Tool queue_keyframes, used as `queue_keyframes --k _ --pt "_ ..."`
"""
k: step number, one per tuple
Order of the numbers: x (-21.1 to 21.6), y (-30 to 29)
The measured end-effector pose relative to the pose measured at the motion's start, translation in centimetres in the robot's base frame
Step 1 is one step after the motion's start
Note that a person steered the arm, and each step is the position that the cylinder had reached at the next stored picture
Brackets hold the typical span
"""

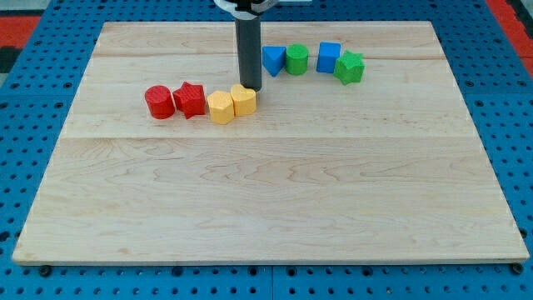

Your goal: Nudge the yellow heart down

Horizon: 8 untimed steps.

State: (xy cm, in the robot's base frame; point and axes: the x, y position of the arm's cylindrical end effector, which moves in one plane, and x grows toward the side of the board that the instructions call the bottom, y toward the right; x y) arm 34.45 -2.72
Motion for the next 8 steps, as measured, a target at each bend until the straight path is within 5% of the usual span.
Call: queue_keyframes --k 3,8 --pt "-1.0 -5.1" --pt "-0.7 -4.3"
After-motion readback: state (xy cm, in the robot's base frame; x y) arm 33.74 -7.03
